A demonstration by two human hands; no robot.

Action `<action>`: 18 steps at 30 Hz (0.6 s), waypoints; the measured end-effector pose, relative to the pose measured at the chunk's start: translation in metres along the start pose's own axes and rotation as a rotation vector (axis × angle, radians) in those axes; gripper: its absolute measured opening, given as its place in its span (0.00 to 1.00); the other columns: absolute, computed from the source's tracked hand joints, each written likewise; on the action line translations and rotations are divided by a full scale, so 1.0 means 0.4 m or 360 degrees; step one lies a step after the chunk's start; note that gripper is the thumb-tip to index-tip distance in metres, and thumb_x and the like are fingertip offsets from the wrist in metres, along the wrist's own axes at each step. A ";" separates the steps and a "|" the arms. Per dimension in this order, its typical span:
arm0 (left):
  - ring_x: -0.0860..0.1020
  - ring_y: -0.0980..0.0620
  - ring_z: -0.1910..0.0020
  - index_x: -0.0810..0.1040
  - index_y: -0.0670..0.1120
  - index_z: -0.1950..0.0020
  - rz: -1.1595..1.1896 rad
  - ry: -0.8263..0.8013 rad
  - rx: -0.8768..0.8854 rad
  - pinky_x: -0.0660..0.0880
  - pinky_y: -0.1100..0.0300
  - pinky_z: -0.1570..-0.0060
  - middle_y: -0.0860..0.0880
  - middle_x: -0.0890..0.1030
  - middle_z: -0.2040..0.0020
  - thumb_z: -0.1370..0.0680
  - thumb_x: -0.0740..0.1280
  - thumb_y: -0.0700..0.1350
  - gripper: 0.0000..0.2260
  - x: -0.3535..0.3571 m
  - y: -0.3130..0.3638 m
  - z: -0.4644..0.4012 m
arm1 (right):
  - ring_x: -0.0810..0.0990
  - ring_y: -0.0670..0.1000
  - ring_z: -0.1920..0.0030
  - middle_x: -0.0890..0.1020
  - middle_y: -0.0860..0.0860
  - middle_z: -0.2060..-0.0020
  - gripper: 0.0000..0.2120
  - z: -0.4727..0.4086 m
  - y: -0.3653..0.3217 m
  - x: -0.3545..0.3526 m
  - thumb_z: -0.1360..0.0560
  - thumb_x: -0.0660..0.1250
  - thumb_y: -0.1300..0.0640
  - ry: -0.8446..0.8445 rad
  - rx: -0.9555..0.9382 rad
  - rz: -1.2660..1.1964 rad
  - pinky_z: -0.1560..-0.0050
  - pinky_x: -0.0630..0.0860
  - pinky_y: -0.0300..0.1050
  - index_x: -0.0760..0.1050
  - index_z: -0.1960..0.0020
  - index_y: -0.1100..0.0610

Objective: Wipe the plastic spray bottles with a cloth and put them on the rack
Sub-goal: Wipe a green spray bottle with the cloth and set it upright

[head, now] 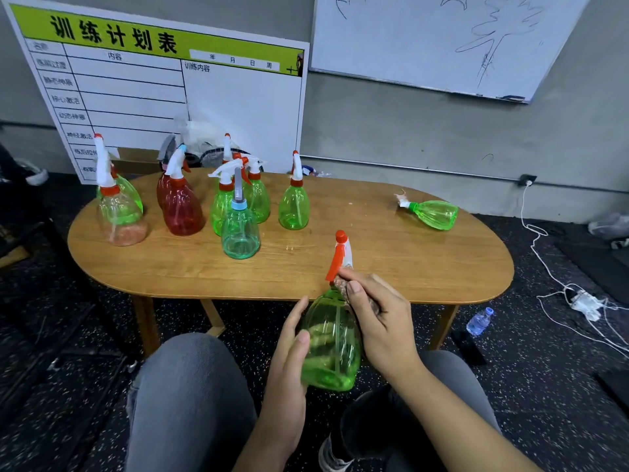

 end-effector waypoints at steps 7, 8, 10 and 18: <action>0.77 0.57 0.28 0.73 0.73 0.28 -0.0257 0.0012 0.0048 0.73 0.42 0.27 0.62 0.77 0.26 0.18 0.58 0.62 0.19 -0.011 -0.016 -0.005 | 0.82 0.45 0.55 0.83 0.38 0.55 0.16 -0.003 -0.010 0.013 0.17 0.64 0.44 -0.0180 -0.0006 0.0171 0.54 0.77 0.44 0.86 0.38 0.48; 0.76 0.54 0.26 0.73 0.73 0.27 -0.0267 0.0023 0.0046 0.72 0.39 0.26 0.60 0.76 0.25 0.19 0.58 0.65 0.20 -0.015 -0.021 -0.006 | 0.80 0.43 0.57 0.81 0.35 0.57 0.16 0.001 -0.013 0.014 0.17 0.63 0.44 -0.0200 -0.0050 0.0232 0.58 0.75 0.41 0.86 0.39 0.49; 0.75 0.50 0.25 0.72 0.72 0.26 -0.0265 0.0043 0.0034 0.71 0.37 0.26 0.57 0.76 0.24 0.19 0.58 0.66 0.21 -0.017 -0.027 -0.006 | 0.76 0.42 0.63 0.75 0.36 0.62 0.15 0.014 -0.028 0.012 0.16 0.63 0.45 -0.0215 -0.0158 0.0352 0.64 0.72 0.39 0.85 0.38 0.49; 0.82 0.41 0.33 0.69 0.55 0.21 0.0127 0.0006 -0.0010 0.81 0.52 0.39 0.43 0.83 0.32 0.15 0.54 0.52 0.22 -0.004 0.002 0.004 | 0.76 0.46 0.63 0.75 0.46 0.59 0.09 0.169 -0.077 0.011 0.21 0.72 0.53 -0.0505 -0.1135 0.0682 0.66 0.76 0.39 0.87 0.42 0.49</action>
Point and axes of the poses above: each hand's wrist, its own z-axis away from the middle knuckle, its own x-axis out of the palm, y = z × x, the point moved 3 cm from there along -z, towards the middle knuckle
